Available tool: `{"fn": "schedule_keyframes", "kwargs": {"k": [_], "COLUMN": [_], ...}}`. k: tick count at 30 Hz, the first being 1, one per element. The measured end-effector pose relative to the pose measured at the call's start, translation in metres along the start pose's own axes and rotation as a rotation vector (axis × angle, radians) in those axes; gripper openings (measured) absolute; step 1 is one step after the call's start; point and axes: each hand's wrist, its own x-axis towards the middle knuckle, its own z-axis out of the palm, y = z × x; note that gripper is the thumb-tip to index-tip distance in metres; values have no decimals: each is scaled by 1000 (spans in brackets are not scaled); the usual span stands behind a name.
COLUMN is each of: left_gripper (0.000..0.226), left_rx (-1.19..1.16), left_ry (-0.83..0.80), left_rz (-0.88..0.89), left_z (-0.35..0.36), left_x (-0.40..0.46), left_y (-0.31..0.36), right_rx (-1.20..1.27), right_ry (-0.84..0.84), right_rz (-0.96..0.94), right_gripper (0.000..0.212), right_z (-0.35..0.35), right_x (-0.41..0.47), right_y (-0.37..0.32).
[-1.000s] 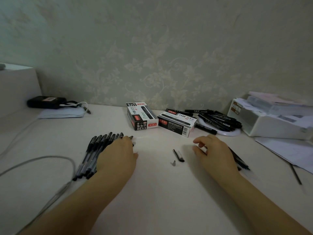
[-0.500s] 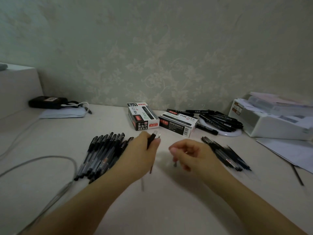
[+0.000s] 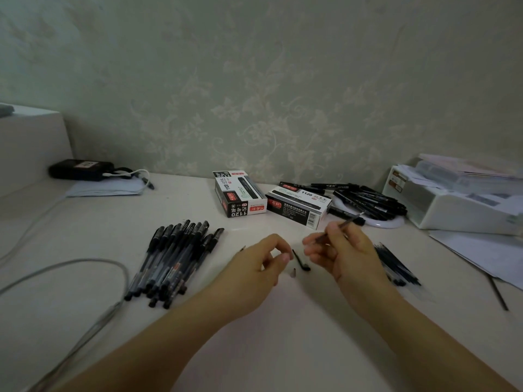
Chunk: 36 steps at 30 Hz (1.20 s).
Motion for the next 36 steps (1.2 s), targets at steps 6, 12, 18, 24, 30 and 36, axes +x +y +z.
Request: {"fn": "schedule_keyframes", "kwargs": {"k": [6,12,18,24,30,36], "left_gripper": [12,12,15,15,11,9], "left_rx": [-10,-3,-6,-3,-39,-17], "left_ry": [3,28,14,-9,31,67], "left_rz": [45,26,16,54,76,58], "left_z": [2,2,1,0,1,-1], "left_x": [0,0,-2,-2,0,2], "left_y": [2,2,4,5,2,-3], "right_rx": [38,61,59,-56,-492,-814], "right_ry": [11,9,-48,-123,-222,-246], "right_rz": [23,5,22,36,-112,-244], "right_gripper": [16,15,15,16,29,32], "right_z": [0,0,2,1,2,-8], "right_x": [2,4,2,0,-3,-4], "right_y": [6,6,7,9,8,7]}}
